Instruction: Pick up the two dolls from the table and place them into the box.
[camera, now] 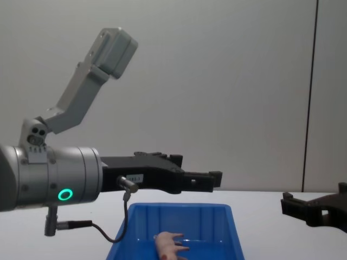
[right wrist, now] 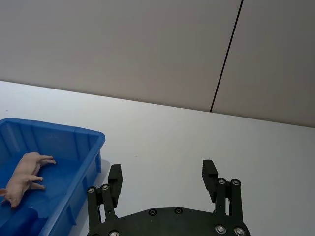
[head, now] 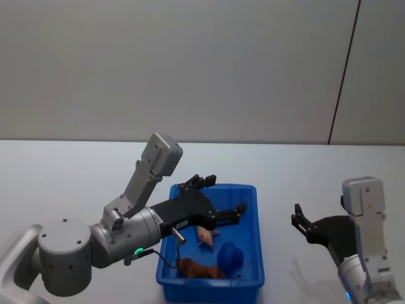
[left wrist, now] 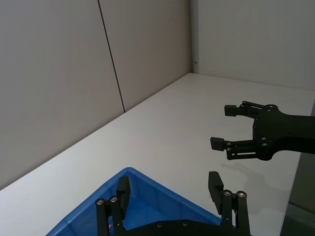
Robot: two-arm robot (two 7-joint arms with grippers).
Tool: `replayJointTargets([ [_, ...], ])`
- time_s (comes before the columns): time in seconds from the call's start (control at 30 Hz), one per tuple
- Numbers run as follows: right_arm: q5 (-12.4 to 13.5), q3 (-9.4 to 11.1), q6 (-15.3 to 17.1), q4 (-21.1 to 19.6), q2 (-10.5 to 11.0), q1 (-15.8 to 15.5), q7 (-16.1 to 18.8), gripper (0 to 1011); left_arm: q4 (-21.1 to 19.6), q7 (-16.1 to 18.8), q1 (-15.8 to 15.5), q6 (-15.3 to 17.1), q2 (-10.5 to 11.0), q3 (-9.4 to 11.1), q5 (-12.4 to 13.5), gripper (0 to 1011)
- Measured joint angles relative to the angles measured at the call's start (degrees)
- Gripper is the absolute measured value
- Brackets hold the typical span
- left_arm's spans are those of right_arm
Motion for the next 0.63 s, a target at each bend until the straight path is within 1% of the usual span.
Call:
replayJointTargets([
  [0.63,0.00,0.00,0.00,0.00,0.00,0.00,0.00,1001,0.45,-1.23,-0.32,-0.35,-0.24,0.26,0.20,1001],
])
